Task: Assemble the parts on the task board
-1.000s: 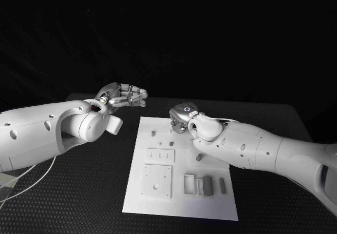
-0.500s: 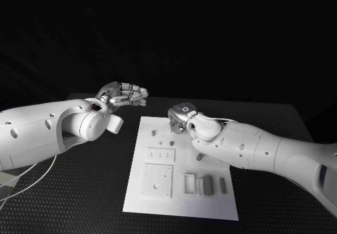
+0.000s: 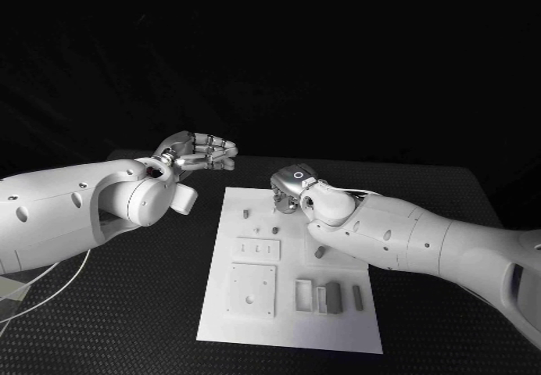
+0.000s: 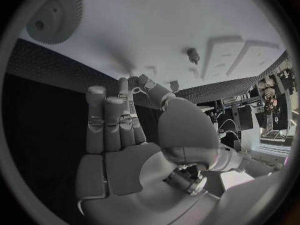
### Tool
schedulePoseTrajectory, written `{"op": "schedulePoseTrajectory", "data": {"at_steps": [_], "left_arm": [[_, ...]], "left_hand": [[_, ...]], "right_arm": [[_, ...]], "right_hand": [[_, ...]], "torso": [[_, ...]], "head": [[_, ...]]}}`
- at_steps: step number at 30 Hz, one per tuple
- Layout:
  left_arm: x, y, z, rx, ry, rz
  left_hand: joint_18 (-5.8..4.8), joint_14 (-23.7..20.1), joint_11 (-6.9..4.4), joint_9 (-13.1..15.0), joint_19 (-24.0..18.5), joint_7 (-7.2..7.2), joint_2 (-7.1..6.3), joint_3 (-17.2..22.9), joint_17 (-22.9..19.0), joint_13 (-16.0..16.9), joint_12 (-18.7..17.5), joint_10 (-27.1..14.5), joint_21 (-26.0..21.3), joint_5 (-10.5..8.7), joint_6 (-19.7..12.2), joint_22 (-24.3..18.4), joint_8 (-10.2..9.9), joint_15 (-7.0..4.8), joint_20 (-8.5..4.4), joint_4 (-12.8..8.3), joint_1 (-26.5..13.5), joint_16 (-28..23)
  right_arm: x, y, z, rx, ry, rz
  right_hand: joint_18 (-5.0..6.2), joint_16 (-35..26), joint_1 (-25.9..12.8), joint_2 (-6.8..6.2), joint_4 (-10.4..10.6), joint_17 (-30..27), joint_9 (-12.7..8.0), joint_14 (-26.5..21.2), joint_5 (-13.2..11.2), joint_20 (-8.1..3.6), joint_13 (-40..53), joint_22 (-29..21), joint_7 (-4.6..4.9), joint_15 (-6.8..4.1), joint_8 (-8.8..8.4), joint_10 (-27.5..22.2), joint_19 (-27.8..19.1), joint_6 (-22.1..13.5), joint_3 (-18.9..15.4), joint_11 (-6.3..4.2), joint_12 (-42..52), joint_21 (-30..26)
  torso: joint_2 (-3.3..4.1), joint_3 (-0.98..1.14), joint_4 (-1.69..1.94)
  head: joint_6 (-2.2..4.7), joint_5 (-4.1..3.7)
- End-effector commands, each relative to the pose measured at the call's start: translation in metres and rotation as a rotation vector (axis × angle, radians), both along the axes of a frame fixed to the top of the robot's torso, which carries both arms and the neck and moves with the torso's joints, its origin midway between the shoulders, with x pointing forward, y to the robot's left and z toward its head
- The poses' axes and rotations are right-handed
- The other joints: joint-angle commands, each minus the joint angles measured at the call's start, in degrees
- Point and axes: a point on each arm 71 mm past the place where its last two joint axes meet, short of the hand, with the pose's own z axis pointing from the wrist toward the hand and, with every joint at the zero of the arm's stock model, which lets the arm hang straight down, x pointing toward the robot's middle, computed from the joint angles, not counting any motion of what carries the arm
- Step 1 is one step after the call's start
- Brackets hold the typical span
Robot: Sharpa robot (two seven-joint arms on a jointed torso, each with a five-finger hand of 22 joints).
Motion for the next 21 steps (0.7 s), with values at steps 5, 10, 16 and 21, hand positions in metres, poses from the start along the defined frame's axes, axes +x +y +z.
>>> {"op": "schedulePoseTrajectory", "data": {"at_steps": [5, 10, 16, 21], "left_arm": [[-0.0012, -0.0029, 0.0021, -0.007, -0.005, -0.022], [-0.0004, -0.0036, 0.0019, -0.006, -0.004, -0.023], [-0.0006, -0.0036, 0.0019, -0.006, -0.005, -0.023], [-0.0012, -0.0037, 0.0018, -0.007, -0.003, -0.024]], "left_hand": [[-0.42, 0.2, 0.33, -0.1, 0.0, 1.49, -0.22, 0.2, 0.1, 0.0, -0.2, -0.1, -0.3, -0.38, -0.3, -0.1, -0.2, -0.28, -0.17, -0.1, -0.5, -0.4], [-0.42, 0.2, 0.33, -0.1, 0.0, 1.49, -0.22, 0.2, 0.1, -0.1, -0.2, -0.1, -0.3, -0.38, -0.3, -0.1, -0.2, -0.28, -0.18, -0.1, -0.5, -0.4], [-0.42, 0.2, 0.32, -0.1, 0.0, 1.48, -0.23, 0.3, 0.1, 0.0, -0.2, -0.1, -0.3, -0.39, -0.3, -0.1, -0.2, -0.28, -0.18, -0.1, -0.5, -0.4], [-0.42, 0.2, 0.32, -0.1, 0.0, 1.48, -0.22, 0.3, 0.1, 0.0, -0.3, -0.1, -0.3, -0.39, -0.3, -0.1, -0.2, -0.28, -0.18, -0.1, -0.5, -0.5]], "right_arm": [[-0.0019, 0.0013, -0.0008, -0.012, 0.0, 0.006], [-0.0005, 0.0001, -0.0005, -0.011, -0.006, 0.0], [0.001, -0.001, -0.0002, -0.008, -0.012, -0.004], [0.0006, -0.0003, 0.0, -0.006, -0.013, -0.002]], "right_hand": [[4.78, 0.1, 0.1, -0.27, -0.1, -0.1, 0.0, -0.2, 0.2, -0.23, 0.1, 1.1, 0.37, -0.13, -0.13, 0.1, -0.3, -0.1, 0.4, 0.19, -0.3, 0.0], [4.78, 0.1, 0.1, -0.24, -0.1, -0.1, 0.1, -0.2, 0.2, -0.23, 0.1, 1.1, 0.36, -0.13, -0.12, 0.2, -0.3, 0.0, 0.4, 0.18, -0.3, 0.1], [4.78, 0.1, 0.2, -0.23, -0.1, -0.1, 0.1, -0.2, 0.2, -0.23, 0.1, 1.1, 0.36, -0.14, -0.12, 0.2, -0.3, 0.0, 0.4, 0.18, -0.4, 0.1], [4.78, 0.1, 0.2, -0.22, -0.1, -0.1, 0.1, -0.2, 0.2, -0.23, 0.1, 1.1, 0.36, -0.14, -0.13, 0.2, -0.3, 0.0, 0.4, 0.18, -0.4, 0.1]], "torso": [[0.1, 0.02, -0.08], [0.05, -0.01, 0.06], [0.02, -0.04, 0.04], [0.04, -0.04, 0.08]], "head": [[0.17, 0.19], [-0.01, 0.09], [0.04, 0.14], [-0.06, 0.22]]}}
